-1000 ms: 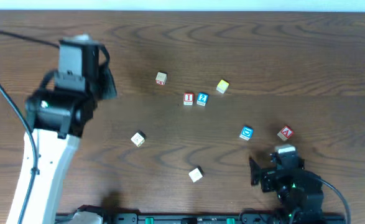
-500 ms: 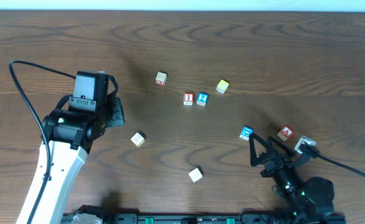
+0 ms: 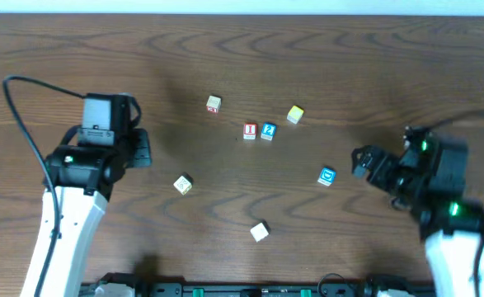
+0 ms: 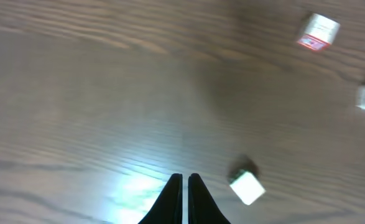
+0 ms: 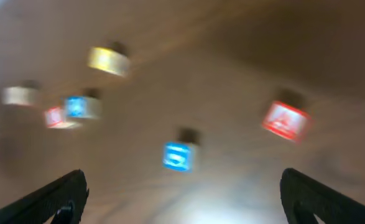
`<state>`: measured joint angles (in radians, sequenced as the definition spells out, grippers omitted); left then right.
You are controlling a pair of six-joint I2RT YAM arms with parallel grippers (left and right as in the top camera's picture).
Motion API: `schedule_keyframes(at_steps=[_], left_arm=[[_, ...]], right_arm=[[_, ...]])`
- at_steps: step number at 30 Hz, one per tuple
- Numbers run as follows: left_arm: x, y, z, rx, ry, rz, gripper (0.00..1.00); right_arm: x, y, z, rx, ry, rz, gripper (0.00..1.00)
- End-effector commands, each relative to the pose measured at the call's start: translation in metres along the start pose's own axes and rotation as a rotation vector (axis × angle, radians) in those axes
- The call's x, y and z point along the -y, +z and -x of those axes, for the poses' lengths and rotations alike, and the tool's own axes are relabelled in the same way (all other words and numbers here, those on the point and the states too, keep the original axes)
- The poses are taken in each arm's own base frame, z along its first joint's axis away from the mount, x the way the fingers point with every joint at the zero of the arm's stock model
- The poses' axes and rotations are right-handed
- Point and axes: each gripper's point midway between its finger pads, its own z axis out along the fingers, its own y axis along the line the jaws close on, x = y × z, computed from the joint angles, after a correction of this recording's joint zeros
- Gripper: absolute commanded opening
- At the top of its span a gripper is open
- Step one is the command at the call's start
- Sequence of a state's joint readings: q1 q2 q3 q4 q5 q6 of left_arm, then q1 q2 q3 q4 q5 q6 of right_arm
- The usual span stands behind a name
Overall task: Spell out Ai2
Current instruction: 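Grasp the red 'A' block with the right gripper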
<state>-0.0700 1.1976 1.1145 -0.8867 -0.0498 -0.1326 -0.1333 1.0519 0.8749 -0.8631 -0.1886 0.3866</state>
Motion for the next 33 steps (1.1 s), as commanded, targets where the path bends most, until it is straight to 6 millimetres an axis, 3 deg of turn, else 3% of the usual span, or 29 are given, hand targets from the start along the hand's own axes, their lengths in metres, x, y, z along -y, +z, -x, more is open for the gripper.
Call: schedule_keyframes(at_steps=[1, 5, 15, 24, 30, 33], left_arm=[[-0.009, 0.003, 0.000, -0.004, -0.015, -0.044, 0.06], [-0.016, 0.010, 0.001, 0.002, -0.078, -0.116, 0.17], [-0.017, 0.011, 0.005, 0.018, -0.090, -0.126, 0.43], [-0.016, 0.011, 0.006, 0.024, -0.090, -0.130, 0.50], [-0.015, 0.011, 0.007, 0.028, -0.089, -0.136, 0.50], [-0.015, 0.011, 0.009, 0.033, -0.089, -0.137, 0.51]], right_arm=[[0.024, 0.006, 0.016, -0.091, -0.035, -0.171, 0.99], [0.040, 0.031, 0.003, -0.249, 0.087, -0.267, 0.98], [0.075, 0.060, -0.009, -0.324, 0.298, -0.452, 0.93], [0.081, 0.099, -0.022, -0.401, 0.402, -0.477, 0.87], [0.084, 0.115, -0.019, -0.391, 0.400, -0.474, 0.61], [0.084, 0.119, -0.014, -0.370, 0.396, -0.467, 0.54]])
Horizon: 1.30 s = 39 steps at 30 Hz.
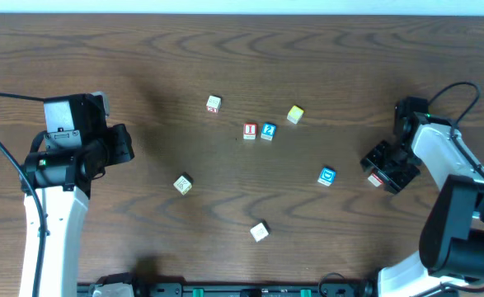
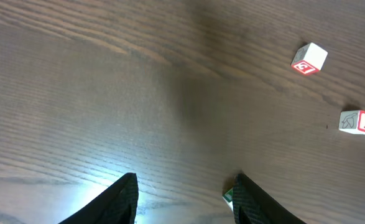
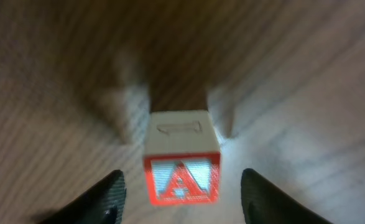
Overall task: Spell out Ai2
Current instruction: 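Grasp the red 'A' block with the right gripper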
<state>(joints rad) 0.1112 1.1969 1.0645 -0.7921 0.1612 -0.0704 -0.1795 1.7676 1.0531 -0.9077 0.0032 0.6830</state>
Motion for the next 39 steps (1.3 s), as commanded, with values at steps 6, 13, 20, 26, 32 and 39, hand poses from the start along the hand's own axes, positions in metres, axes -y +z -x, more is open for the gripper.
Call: schedule_keyframes(at_steps=[6, 13, 20, 26, 32, 39], left_arm=[[0.002, -0.001, 0.001, 0.010, 0.005, -0.015, 0.51], [0.002, -0.001, 0.002, 0.014, 0.006, -0.015, 0.51], [0.002, -0.001, 0.003, 0.017, 0.006, -0.016, 0.52], [0.002, -0.001, 0.003, 0.017, 0.006, -0.016, 0.52], [0.002, -0.001, 0.003, 0.017, 0.006, -0.016, 0.52], [0.002, -0.001, 0.003, 0.017, 0.006, -0.016, 0.51]], right_arm=[[-0.005, -0.002, 0.014, 0.049, 0.012, 0.010, 0.51], [-0.004, 0.001, 0.013, 0.039, 0.012, 0.003, 0.42], [-0.002, 0.010, 0.010, 0.015, 0.006, -0.017, 0.37], [-0.002, 0.010, 0.012, 0.020, -0.006, -0.018, 0.34], [-0.003, 0.010, 0.012, 0.022, -0.025, -0.016, 0.24], [-0.027, -0.001, 0.015, 0.049, -0.126, 0.032, 0.16]])
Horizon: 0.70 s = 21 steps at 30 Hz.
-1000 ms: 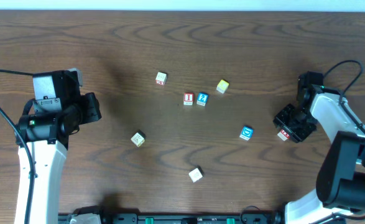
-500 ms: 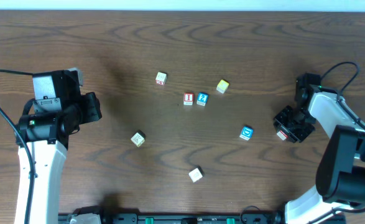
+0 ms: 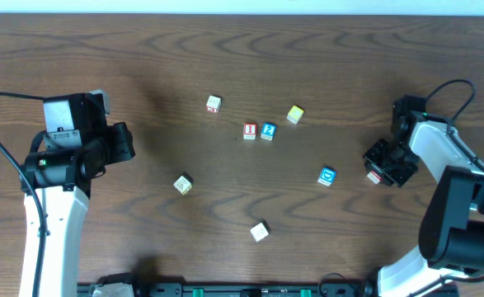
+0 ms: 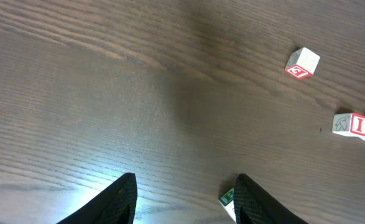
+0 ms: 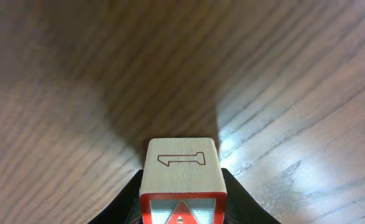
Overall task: Spell out Ai2
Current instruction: 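Grasp the red 'A' block with the right gripper, then place the red 'A' block left of the red 'I' block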
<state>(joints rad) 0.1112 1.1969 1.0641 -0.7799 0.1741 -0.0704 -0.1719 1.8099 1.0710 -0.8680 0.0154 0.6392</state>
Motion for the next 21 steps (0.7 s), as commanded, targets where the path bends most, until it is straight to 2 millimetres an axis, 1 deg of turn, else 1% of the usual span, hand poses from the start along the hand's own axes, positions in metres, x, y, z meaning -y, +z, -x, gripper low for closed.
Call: schedule_keyframes(at_steps=[1, 3, 4, 5, 6, 7, 8, 10, 11, 12, 13, 14, 15, 17, 19, 20, 21], left_arm=[[-0.001, -0.001, 0.000, 0.007, 0.004, -0.001, 0.50], [-0.002, -0.002, 0.000, 0.007, 0.001, 0.001, 0.49], [-0.003, -0.002, 0.000, 0.007, -0.001, 0.003, 0.49], [-0.004, -0.002, 0.001, 0.008, -0.006, 0.005, 0.49], [-0.006, -0.002, 0.001, 0.007, -0.015, 0.009, 0.49], [-0.009, -0.002, 0.001, 0.009, -0.023, 0.014, 0.49], [-0.012, -0.003, 0.001, 0.010, -0.030, 0.018, 0.49], [-0.016, -0.003, 0.002, 0.013, -0.050, 0.025, 0.49], [-0.018, -0.003, 0.002, 0.015, -0.060, 0.028, 0.49], [-0.019, -0.003, 0.003, 0.015, -0.066, 0.031, 0.50], [-0.019, -0.003, 0.003, 0.015, -0.066, 0.031, 0.49], [-0.019, -0.003, 0.003, 0.015, -0.066, 0.032, 0.49], [-0.019, -0.003, 0.002, 0.014, -0.066, 0.031, 0.49], [-0.020, -0.003, 0.001, 0.010, -0.067, 0.033, 0.50], [-0.020, -0.003, 0.001, 0.007, -0.067, 0.033, 0.50], [-0.020, -0.003, 0.000, 0.006, -0.067, 0.033, 0.50], [-0.020, -0.003, 0.000, 0.006, -0.068, 0.033, 0.50]], right_arm=[[-0.033, -0.016, 0.008, 0.043, -0.118, 0.064, 0.13], [-0.063, -0.035, 0.012, 0.082, -0.188, 0.129, 0.06], [-0.087, -0.051, 0.013, 0.115, -0.247, 0.177, 0.01], [-0.104, -0.063, 0.013, 0.142, -0.285, 0.211, 0.01], [-0.129, -0.082, 0.011, 0.183, -0.338, 0.254, 0.02], [-0.154, -0.102, 0.005, 0.226, -0.389, 0.297, 0.02], [-0.174, -0.118, -0.002, 0.255, -0.429, 0.332, 0.01], [-0.206, -0.141, -0.019, 0.294, -0.499, 0.388, 0.02], [-0.223, -0.153, -0.031, 0.306, -0.541, 0.418, 0.02], [-0.240, -0.159, -0.044, 0.310, -0.582, 0.440, 0.01], [-0.261, -0.165, -0.061, 0.302, -0.632, 0.465, 0.02], [-0.272, -0.167, -0.071, 0.290, -0.661, 0.478, 0.02], [-0.288, -0.166, -0.086, 0.272, -0.706, 0.484, 0.02], [-0.309, -0.159, -0.108, 0.246, -0.778, 0.461, 0.02], [-0.323, -0.148, -0.127, 0.229, -0.840, 0.411, 0.02], [-0.328, -0.140, -0.137, 0.225, -0.866, 0.371, 0.02], [-0.331, -0.134, -0.144, 0.223, -0.884, 0.351, 0.02]])
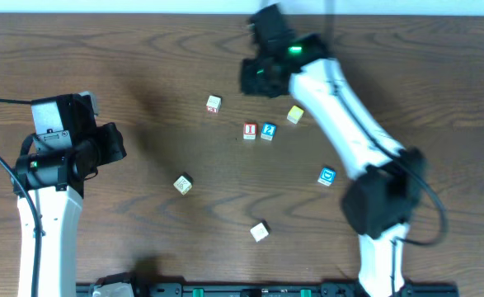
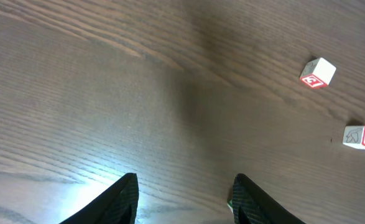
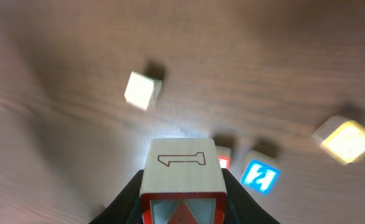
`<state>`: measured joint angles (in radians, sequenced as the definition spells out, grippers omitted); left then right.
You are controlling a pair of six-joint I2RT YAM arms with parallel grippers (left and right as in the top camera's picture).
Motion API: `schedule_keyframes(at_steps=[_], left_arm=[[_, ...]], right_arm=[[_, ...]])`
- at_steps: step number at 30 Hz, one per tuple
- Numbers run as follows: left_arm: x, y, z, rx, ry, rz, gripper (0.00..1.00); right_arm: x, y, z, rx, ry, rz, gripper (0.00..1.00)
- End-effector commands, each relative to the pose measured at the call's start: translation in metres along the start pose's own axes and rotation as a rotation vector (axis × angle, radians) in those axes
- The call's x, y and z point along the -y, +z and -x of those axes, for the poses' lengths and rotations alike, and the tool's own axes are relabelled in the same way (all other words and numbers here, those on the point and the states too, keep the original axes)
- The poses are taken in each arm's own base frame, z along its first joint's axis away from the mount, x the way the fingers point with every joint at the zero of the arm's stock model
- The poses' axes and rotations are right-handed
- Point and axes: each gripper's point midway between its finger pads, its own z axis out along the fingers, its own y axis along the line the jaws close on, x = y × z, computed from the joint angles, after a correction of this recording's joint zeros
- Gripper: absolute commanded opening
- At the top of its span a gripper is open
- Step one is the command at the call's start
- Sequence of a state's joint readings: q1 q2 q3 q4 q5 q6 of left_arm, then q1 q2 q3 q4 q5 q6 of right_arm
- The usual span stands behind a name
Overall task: Spell out Ai2
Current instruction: 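Place the red 'A' block left of the red 'I' block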
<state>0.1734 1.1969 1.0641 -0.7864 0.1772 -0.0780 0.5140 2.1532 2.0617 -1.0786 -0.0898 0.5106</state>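
My right gripper (image 3: 183, 194) is shut on the A block (image 3: 183, 179), a wooden cube with a red A face and an outlined 1 on top. It hangs above the table just behind the red I block (image 1: 250, 131) and the blue 2 block (image 1: 268, 130), which stand side by side. The wrist view shows the 2 block (image 3: 260, 176) clearly, while the I block (image 3: 222, 162) is half hidden behind the held cube. In the overhead view the right gripper (image 1: 258, 78) covers the A block. My left gripper (image 2: 185, 202) is open over bare table at the left.
Loose blocks lie around: a white and red one (image 1: 213, 103), a yellow one (image 1: 295, 115), a blue one (image 1: 327, 176), a pale one (image 1: 183, 184) near the left gripper and a white one (image 1: 260, 232) at the front. The right arm (image 1: 349, 124) stretches across the table's right half.
The right gripper, shut on the A block at the table's right side, is now over the far middle, just behind the I and 2 blocks. The left arm shifted slightly.
First the right gripper hung open with the A block lying off to its right, and the left gripper was shut. Then the right fingers stood open around the A block and the left had opened. The right then shut on the block and now holds it by the I and 2.
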Motion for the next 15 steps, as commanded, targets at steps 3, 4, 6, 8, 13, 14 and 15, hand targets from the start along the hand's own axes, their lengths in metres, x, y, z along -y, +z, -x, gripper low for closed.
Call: schedule_keyframes(at_steps=[3, 4, 6, 8, 13, 14, 15], left_arm=[[-0.001, -0.001, -0.002, -0.001, -0.008, 0.002, 0.50], [-0.001, -0.001, -0.003, -0.005, -0.008, 0.003, 0.50], [-0.002, -0.001, -0.004, -0.011, -0.009, 0.004, 0.50], [-0.002, -0.001, -0.005, -0.012, -0.009, 0.004, 0.50], [-0.001, -0.001, -0.005, -0.013, -0.009, 0.003, 0.50], [-0.001, -0.001, -0.005, -0.013, -0.009, 0.003, 0.50], [-0.001, -0.001, -0.005, -0.013, -0.009, 0.003, 0.51]], right_arm=[[-0.022, 0.036, -0.019, -0.051, -0.097, -0.064, 0.02], [-0.024, 0.042, -0.024, -0.066, -0.099, -0.069, 0.02], [-0.026, 0.054, -0.035, -0.097, -0.113, -0.085, 0.02], [-0.028, 0.065, -0.042, -0.120, -0.123, -0.094, 0.01], [-0.021, 0.081, -0.055, -0.145, -0.149, -0.166, 0.02], [-0.018, 0.084, -0.056, -0.150, -0.152, -0.182, 0.02], [-0.017, 0.086, -0.058, -0.155, -0.152, -0.188, 0.01]])
